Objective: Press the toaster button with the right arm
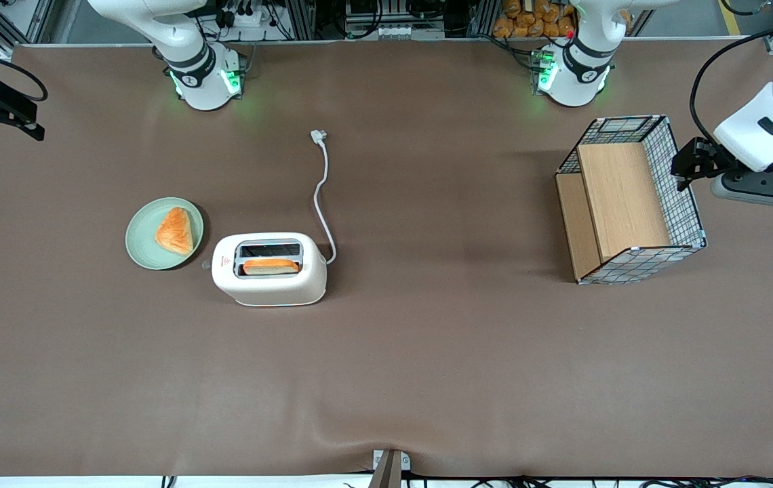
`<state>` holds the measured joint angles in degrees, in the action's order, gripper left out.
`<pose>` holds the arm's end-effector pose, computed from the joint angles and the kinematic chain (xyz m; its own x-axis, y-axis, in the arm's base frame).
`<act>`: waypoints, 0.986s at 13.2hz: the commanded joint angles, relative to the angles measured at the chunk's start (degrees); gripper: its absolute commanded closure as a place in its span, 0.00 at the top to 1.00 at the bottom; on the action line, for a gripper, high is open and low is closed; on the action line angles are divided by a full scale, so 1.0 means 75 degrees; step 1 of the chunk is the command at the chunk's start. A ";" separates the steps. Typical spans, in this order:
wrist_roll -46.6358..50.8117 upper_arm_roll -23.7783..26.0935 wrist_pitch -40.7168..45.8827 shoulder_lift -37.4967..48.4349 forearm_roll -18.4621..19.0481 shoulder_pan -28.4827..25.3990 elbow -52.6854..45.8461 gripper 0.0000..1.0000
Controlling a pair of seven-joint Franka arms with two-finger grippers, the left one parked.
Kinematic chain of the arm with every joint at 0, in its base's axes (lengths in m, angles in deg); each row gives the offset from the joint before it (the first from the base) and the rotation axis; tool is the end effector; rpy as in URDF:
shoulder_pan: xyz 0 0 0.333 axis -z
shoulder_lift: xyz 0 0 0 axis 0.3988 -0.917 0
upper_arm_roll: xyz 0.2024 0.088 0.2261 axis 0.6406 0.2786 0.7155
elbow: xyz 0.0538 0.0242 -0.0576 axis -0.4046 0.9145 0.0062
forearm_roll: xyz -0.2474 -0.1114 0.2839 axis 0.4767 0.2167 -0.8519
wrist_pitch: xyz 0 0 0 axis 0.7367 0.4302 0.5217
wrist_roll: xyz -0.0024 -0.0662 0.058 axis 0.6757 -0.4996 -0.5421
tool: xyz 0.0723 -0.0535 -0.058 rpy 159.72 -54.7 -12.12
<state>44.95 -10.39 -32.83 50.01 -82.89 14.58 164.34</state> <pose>0.5049 -0.0170 0.6743 0.9933 0.1063 -0.0445 0.1066 -0.9943 0.0025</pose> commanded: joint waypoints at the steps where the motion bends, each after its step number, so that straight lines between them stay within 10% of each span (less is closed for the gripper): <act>1: 0.0107 -0.0054 0.0105 -0.0115 0.0064 -0.0099 -0.0168 1.00; 10: 0.0107 -0.0054 -0.0199 -0.0771 -0.0509 0.0006 -0.0145 1.00; 11: 0.0107 -0.0066 -0.0258 -0.0830 -0.0626 0.0006 -0.0145 0.93; 13: 0.0107 -0.0066 -0.0375 -0.1005 -0.0686 0.0006 -0.0075 0.48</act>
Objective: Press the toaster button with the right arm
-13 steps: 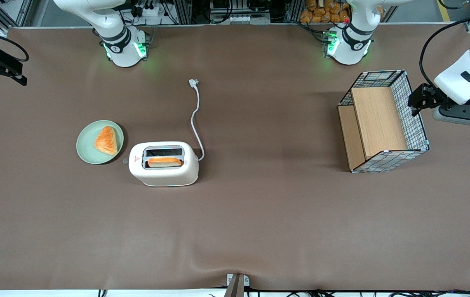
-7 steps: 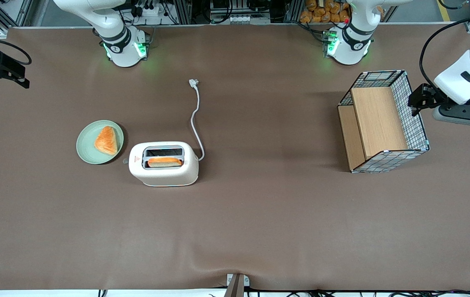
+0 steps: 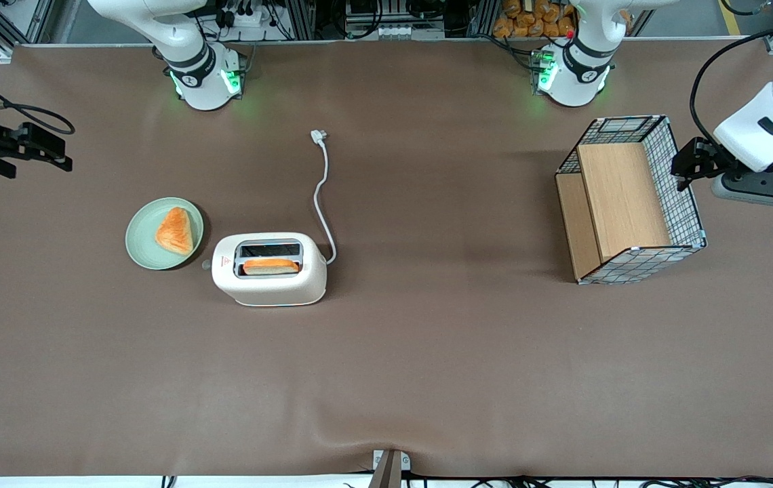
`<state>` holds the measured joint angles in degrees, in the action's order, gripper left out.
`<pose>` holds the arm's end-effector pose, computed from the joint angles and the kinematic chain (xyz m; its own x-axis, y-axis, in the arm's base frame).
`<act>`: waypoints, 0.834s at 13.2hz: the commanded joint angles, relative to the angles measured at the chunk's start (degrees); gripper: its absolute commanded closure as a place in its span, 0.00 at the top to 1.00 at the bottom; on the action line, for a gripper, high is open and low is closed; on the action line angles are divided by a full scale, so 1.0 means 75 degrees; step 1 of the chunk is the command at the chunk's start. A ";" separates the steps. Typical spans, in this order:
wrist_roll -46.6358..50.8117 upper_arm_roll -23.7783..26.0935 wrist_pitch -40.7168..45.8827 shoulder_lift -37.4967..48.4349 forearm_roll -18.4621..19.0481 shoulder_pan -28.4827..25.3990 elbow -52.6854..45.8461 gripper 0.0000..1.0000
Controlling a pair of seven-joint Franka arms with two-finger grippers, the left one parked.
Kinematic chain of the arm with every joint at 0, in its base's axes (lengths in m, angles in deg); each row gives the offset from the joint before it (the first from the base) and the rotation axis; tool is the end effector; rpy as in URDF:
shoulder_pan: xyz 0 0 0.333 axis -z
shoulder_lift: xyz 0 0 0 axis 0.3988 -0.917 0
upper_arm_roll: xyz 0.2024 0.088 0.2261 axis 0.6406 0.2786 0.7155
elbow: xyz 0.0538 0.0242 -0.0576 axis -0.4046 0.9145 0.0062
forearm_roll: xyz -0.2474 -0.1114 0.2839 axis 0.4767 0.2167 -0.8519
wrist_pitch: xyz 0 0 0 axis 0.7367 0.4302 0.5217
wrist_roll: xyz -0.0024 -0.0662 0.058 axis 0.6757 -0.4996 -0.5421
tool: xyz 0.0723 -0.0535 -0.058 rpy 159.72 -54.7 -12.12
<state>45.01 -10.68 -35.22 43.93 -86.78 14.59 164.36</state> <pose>0.5428 -0.0067 0.6229 0.9890 0.1080 -0.1007 0.1029 -0.9932 -0.0544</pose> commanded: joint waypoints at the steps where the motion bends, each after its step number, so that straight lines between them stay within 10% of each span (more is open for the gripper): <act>1: 0.0100 -0.0027 -0.0104 -0.0311 -0.0179 -0.0007 -0.0077 0.26; 3: 0.0100 -0.0027 -0.0186 -0.0568 -0.0552 -0.0007 -0.0077 0.00; 11: 0.0053 -0.0039 -0.0948 -0.1763 -0.2659 0.0367 0.0391 0.00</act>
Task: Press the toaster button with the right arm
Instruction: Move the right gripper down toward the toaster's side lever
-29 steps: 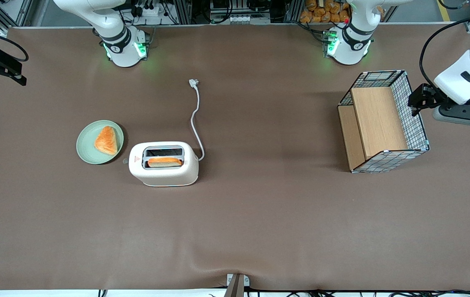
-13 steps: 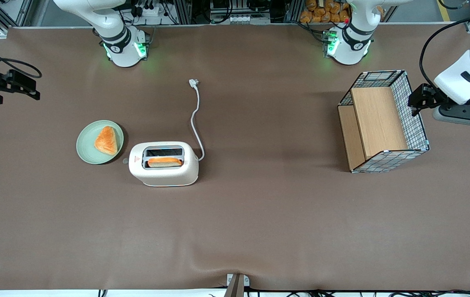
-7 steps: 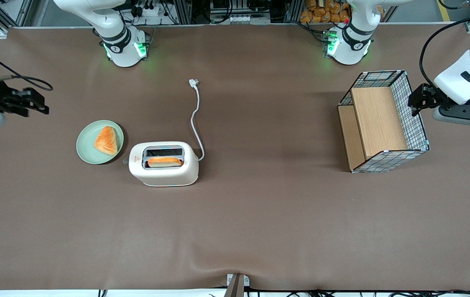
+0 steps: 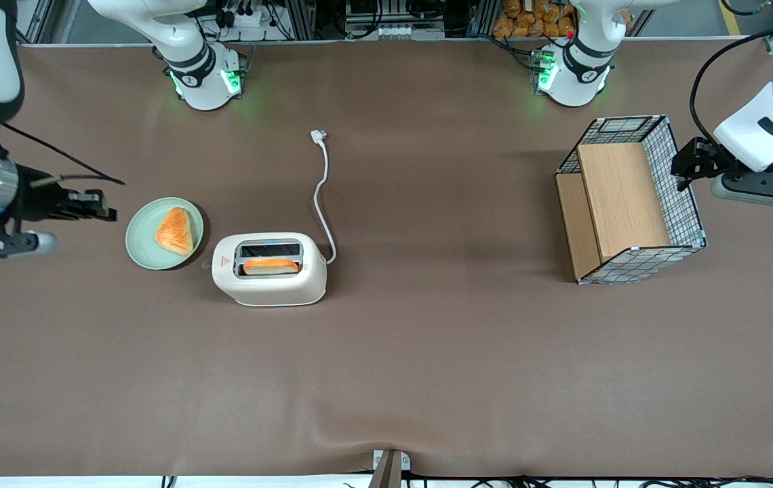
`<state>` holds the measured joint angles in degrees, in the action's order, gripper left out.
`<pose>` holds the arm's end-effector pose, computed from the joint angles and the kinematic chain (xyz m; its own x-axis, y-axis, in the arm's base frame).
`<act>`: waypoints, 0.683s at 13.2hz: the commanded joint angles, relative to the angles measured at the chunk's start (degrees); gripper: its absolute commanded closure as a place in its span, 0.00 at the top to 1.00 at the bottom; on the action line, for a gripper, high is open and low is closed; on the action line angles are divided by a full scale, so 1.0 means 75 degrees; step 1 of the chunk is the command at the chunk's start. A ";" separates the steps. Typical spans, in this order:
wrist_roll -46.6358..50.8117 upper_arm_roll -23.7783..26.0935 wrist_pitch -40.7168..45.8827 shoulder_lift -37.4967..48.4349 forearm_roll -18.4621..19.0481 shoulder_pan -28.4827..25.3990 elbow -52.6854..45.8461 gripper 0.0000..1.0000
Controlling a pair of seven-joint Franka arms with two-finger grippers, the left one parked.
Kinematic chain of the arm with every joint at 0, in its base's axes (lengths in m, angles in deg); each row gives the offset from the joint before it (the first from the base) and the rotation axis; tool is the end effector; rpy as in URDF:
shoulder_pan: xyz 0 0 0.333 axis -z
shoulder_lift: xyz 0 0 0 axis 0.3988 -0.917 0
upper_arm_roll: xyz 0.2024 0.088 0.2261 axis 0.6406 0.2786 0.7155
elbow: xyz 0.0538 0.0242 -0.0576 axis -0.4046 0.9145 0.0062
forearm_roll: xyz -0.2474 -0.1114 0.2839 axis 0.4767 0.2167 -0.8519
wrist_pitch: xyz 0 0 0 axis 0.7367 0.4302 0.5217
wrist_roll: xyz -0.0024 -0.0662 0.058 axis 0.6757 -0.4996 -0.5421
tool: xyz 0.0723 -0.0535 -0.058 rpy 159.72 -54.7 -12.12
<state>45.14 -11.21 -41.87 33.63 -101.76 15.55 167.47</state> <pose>0.5958 0.0117 0.5088 0.9800 0.0698 -0.1862 0.0142 -0.9585 -0.2846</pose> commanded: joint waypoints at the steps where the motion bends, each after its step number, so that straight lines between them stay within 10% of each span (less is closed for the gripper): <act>1: 0.0000 0.0032 -0.0200 -0.0623 -0.1013 0.0286 -0.0011 0.00; 9: -0.0772 0.0044 -0.1792 -0.1516 -0.2247 0.0228 0.0772 0.00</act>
<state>42.12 -11.12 -51.87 22.64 -116.84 17.14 170.67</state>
